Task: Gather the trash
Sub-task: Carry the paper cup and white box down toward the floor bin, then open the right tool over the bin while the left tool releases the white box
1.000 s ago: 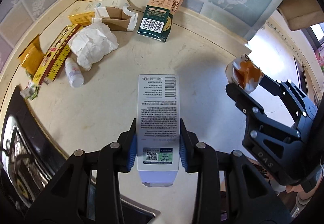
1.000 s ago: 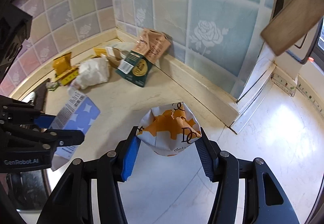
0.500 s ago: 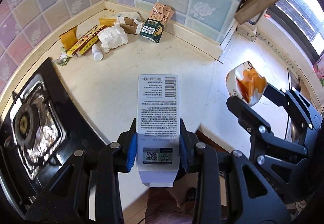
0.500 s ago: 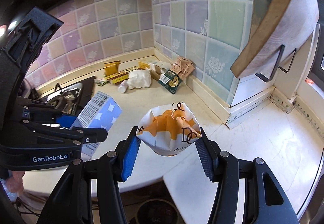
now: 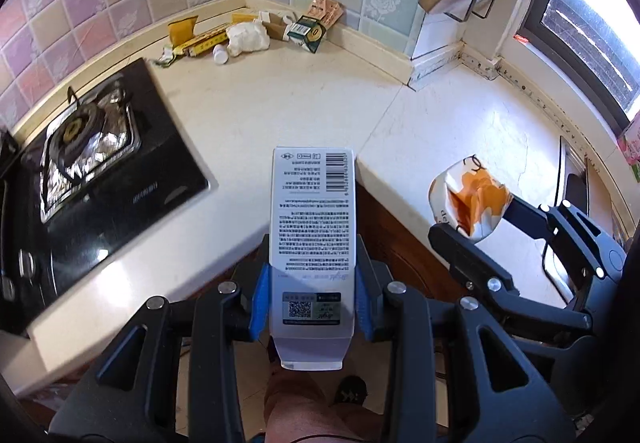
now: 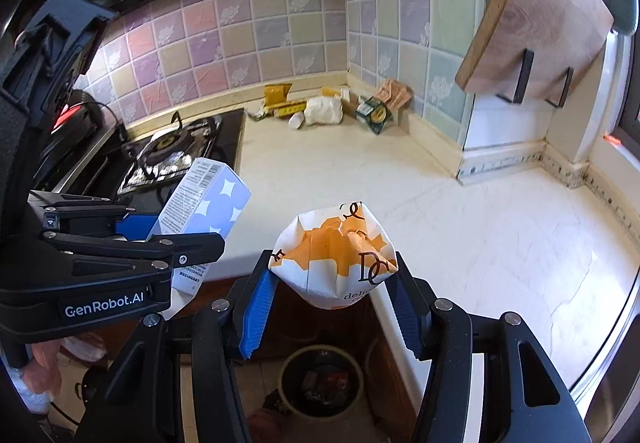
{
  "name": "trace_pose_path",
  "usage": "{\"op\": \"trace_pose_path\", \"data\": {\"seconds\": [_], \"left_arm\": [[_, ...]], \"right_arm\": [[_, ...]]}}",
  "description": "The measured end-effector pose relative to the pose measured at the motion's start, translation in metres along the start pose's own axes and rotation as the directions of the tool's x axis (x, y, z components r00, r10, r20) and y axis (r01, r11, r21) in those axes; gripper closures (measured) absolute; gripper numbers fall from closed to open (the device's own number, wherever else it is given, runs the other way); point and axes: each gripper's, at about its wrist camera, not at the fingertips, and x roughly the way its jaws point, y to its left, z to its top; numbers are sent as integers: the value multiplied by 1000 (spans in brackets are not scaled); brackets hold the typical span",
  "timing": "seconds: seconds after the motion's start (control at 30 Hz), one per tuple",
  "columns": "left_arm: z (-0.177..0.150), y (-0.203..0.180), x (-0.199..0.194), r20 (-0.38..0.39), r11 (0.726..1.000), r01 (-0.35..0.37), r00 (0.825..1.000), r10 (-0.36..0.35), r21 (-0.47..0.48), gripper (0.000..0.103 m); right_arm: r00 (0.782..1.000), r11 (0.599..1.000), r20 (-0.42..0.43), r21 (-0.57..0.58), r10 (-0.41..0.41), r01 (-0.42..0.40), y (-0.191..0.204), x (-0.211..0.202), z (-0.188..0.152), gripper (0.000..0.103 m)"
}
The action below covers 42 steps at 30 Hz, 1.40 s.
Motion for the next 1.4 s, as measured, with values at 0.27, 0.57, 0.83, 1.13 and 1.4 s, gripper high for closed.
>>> {"op": "trace_pose_path", "data": {"seconds": [0.27,0.57,0.83,1.13,1.4], "left_arm": [[-69,-8,28,-56,999,-1,998,-1,-41,71],[-132,-4,101,-207,997,20,978,-36,-75,71],[-172,-1,179,-288,996,52,955,-72,-77,71],[-204,11,281,-365,995,52,927,-81,-88,71],[-220,21,342,-414,994,65,905,-95,-86,71]], "right_arm": [[992,999,-120,48,29,-23,3,14,-80,49],[963,999,-268,37,15,-5,6,64,-157,48],[923,998,-383,25,-36,49,-3,130,-225,49],[864,989,-498,81,-70,127,-30,215,-303,48],[852,987,-520,99,-56,126,-40,266,-339,48]]}}
